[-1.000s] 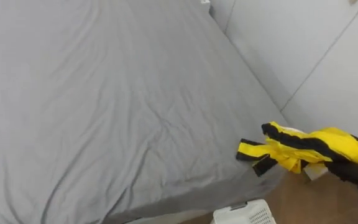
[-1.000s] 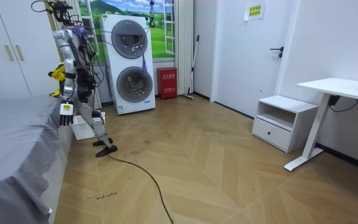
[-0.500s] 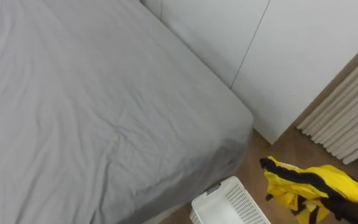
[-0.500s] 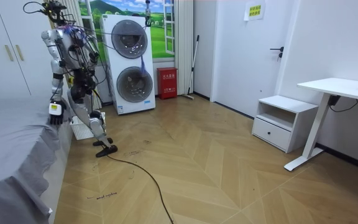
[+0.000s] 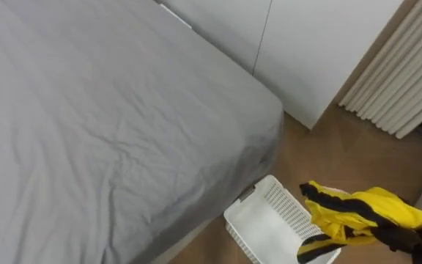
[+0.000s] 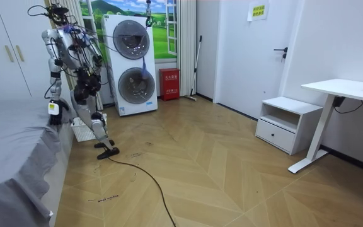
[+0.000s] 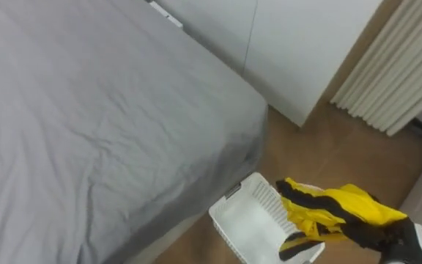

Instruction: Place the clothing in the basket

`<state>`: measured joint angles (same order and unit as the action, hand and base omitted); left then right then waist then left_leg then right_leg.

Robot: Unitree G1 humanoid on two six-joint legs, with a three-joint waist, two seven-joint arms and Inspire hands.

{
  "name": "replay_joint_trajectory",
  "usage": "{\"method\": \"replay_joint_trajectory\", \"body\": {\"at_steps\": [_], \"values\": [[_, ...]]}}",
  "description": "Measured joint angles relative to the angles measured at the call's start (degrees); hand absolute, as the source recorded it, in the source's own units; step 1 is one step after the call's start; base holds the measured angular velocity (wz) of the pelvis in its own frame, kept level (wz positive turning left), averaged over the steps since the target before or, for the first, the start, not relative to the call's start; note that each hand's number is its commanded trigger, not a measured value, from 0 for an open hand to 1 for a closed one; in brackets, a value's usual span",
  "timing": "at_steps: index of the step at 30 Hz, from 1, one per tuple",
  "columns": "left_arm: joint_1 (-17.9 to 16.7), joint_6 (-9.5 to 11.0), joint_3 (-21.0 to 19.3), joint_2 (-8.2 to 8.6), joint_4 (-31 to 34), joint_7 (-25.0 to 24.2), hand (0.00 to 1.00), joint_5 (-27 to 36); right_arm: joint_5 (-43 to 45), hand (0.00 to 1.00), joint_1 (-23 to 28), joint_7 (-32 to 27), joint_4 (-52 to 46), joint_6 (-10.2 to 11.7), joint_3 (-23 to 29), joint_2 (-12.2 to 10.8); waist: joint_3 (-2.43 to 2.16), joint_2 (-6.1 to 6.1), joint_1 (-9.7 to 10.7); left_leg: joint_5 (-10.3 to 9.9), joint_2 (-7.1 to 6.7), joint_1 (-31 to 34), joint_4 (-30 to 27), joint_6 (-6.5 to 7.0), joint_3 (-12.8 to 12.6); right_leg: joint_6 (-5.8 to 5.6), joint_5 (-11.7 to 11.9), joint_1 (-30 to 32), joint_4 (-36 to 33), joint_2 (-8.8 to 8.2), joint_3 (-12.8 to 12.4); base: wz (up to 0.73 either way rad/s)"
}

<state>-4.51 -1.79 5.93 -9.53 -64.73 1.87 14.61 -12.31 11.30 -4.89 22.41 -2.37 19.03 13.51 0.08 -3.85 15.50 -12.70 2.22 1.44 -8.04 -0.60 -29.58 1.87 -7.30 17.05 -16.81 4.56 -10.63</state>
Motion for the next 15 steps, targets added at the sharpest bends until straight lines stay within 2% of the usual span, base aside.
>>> {"method": "replay_joint_trajectory", "body": {"at_steps": [6,8,9,11,12,15], "values": [[0.3,0.0,2.2,0.10,-0.3,-0.1,0.00,1.5,-0.7,1.00,-3.4,0.5,5.8,1.0,-3.9,0.0,0.13,-0.61,-0.5,0.0,0.14,2.6,-1.7,0.02,0.7,0.24,0.1,2.5,-1.0,-0.21,0.4,0.03],[0.6,0.1,3.2,0.10,-0.6,-0.1,0.00,3.9,-0.7,1.00,-6.4,0.6,12.4,2.1,-4.4,0.0,0.03,-1.59,-0.4,0.0,0.17,4.0,-1.8,0.03,1.5,0.32,0.2,3.5,-1.0,-0.52,1.3,0.20],[0.6,0.2,3.5,0.10,-0.7,-0.1,0.00,4.1,-0.8,0.87,-6.9,0.5,14.0,2.1,-4.5,0.0,0.02,-1.78,-0.4,0.0,0.14,4.3,-1.9,0.04,1.5,0.32,0.2,3.9,-1.2,-0.58,1.4,0.16],[0.8,0.5,3.8,0.08,-1.3,-0.1,0.00,5.1,-1.1,0.12,-8.5,0.5,18.8,2.3,-6.2,0.0,0.03,-2.18,-1.8,0.0,0.13,5.7,-2.4,0.06,1.5,0.37,0.2,5.6,-2.2,-0.60,1.5,0.00],[0.8,0.6,3.8,0.09,-1.4,-0.1,0.00,5.1,-1.1,0.00,-9.5,0.6,21.2,2.3,-6.7,0.0,0.15,-2.43,-2.0,0.1,0.18,6.5,-2.9,0.07,1.7,0.43,0.2,6.2,-2.6,-0.74,1.8,0.00],[0.9,0.8,3.8,-0.09,-1.7,-0.1,0.00,5.1,-1.1,0.00,-11.7,-0.3,26.5,2.8,-6.6,0.0,0.17,-3.05,-2.4,0.2,0.09,7.9,-2.9,0.32,3.3,0.62,0.1,7.3,-3.1,-1.10,3.1,0.20]]}}
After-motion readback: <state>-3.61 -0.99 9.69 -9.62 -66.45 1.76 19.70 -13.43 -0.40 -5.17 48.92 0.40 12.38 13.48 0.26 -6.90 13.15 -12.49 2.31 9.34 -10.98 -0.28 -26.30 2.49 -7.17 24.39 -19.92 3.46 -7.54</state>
